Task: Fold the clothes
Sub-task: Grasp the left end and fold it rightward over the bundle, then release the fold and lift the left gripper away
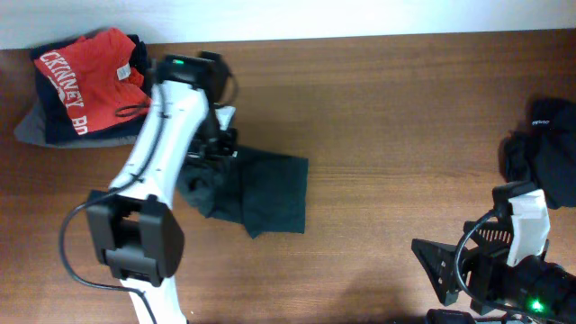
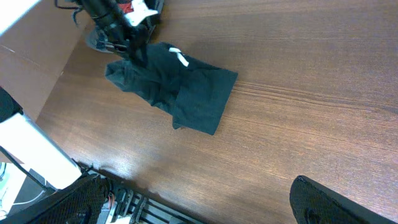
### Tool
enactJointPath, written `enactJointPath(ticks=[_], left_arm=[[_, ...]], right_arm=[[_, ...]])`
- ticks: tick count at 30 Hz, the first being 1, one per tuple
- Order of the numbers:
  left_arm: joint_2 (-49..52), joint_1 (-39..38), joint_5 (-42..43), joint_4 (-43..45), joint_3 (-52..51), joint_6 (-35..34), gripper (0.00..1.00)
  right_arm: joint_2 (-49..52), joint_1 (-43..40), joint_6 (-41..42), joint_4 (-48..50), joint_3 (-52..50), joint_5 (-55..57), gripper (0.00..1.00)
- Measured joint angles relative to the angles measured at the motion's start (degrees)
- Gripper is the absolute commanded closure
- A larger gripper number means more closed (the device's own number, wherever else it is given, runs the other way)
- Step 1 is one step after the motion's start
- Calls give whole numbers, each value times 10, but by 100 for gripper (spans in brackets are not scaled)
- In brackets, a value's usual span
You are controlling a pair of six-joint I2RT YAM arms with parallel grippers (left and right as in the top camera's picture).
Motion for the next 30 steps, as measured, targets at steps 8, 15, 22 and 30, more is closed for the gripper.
enactJointPath(ticks=[8, 15, 22, 30], left_arm=[[0, -72, -9, 20, -14, -25, 100], [11, -92, -11, 44, -57, -48, 100], [13, -102, -13, 59, -66, -64, 99], [31, -121, -13, 102, -66, -92, 99]], right_arm=[[0, 0, 0, 0, 0, 0, 1], [0, 0, 0, 0, 0, 0, 1], [0, 0, 0, 0, 0, 0, 1], [0, 0, 0, 0, 0, 0, 1]])
